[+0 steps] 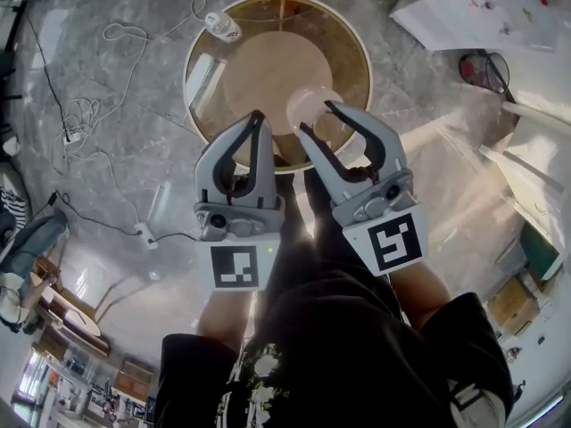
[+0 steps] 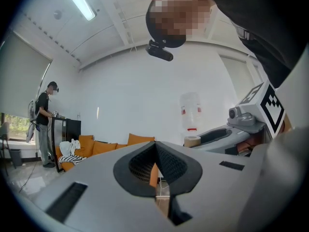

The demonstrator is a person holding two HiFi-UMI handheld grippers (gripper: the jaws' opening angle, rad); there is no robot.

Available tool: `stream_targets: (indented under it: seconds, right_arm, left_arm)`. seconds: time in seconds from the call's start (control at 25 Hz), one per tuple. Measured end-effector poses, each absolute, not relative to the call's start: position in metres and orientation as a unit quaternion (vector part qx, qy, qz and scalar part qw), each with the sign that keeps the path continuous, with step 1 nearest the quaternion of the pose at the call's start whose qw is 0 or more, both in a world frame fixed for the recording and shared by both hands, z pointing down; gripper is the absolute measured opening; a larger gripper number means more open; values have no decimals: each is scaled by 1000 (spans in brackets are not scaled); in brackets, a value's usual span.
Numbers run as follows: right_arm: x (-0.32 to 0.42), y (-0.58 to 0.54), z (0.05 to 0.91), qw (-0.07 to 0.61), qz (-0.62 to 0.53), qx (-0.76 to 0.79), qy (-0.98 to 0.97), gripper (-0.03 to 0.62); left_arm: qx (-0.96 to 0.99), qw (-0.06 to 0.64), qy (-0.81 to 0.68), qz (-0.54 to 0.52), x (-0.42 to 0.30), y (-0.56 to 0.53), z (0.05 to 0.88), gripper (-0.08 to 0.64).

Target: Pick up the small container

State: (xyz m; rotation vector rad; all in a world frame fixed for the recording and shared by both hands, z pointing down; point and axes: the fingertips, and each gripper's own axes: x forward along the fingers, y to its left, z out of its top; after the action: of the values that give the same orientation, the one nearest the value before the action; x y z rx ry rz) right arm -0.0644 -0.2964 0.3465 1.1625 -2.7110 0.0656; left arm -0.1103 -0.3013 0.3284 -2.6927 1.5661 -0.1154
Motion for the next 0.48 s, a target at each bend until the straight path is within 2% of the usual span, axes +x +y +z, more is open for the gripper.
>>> stream_targets:
  seconds: [0.48]
  right_arm:
    - [-58,-280,256,81,20,405,-911,135]
  left_arm:
    - [-858,-5,512,-45,-120,-275,245,-3]
